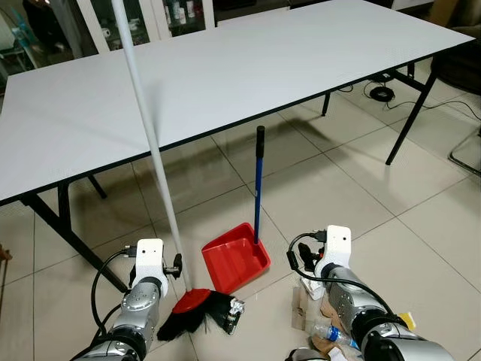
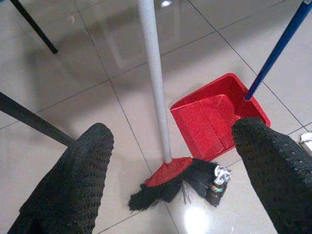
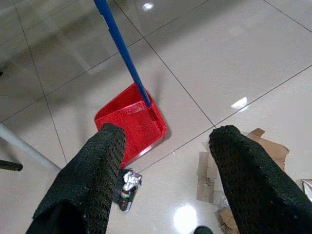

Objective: Sweep floor

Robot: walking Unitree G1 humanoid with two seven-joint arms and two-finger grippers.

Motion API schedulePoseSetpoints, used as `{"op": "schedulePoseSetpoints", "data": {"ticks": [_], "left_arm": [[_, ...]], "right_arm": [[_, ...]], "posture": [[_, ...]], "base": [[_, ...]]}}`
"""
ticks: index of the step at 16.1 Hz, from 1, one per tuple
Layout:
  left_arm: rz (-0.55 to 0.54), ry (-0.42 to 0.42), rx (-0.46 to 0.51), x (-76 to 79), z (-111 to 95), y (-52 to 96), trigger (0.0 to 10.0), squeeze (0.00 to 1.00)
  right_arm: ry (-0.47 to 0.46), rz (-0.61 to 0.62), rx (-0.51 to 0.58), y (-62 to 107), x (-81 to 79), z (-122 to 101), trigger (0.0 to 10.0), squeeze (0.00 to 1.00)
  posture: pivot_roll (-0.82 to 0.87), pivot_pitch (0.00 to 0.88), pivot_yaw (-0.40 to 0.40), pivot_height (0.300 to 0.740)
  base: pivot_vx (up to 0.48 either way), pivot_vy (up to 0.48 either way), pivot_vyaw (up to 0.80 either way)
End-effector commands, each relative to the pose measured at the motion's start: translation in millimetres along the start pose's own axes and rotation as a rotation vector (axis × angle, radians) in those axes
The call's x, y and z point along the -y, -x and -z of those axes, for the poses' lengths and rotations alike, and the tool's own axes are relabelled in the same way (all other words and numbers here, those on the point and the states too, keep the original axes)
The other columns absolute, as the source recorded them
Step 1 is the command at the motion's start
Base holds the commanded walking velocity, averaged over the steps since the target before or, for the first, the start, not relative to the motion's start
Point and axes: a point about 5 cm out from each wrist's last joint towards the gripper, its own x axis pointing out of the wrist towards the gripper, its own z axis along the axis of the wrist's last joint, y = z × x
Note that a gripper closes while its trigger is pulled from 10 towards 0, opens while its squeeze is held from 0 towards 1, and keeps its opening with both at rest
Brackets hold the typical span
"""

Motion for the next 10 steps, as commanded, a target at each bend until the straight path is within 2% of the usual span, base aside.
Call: {"op": "schedulePoseSetpoints", "data": {"ticks": [1,5,10], "left_arm": [[-0.014,0.001,0.016,-4.0,-4.4,-1.0,10.0,0.00],[-0.039,0.003,0.022,-7.0,-2.2,0.4,10.0,0.00],[-0.110,0.010,0.047,-24.7,-1.4,3.5,10.0,0.00]], "right_arm": [[0.002,-0.004,-0.005,-0.2,-0.7,0.1,10.0,0.00],[0.006,-0.012,-0.007,-0.8,-1.2,-1.7,10.0,0.00],[0.047,-0.081,-0.003,-5.2,-18.3,-11.8,10.0,0.00]], "posture": [[-0.23,0.031,0.102,0.740],[-0.19,0.026,0.082,0.740],[-0.11,0.010,0.043,0.740]], "base": [[0.000,0.000,0.00],[0.000,0.000,0.00],[0.000,0.000,0.00]]}}
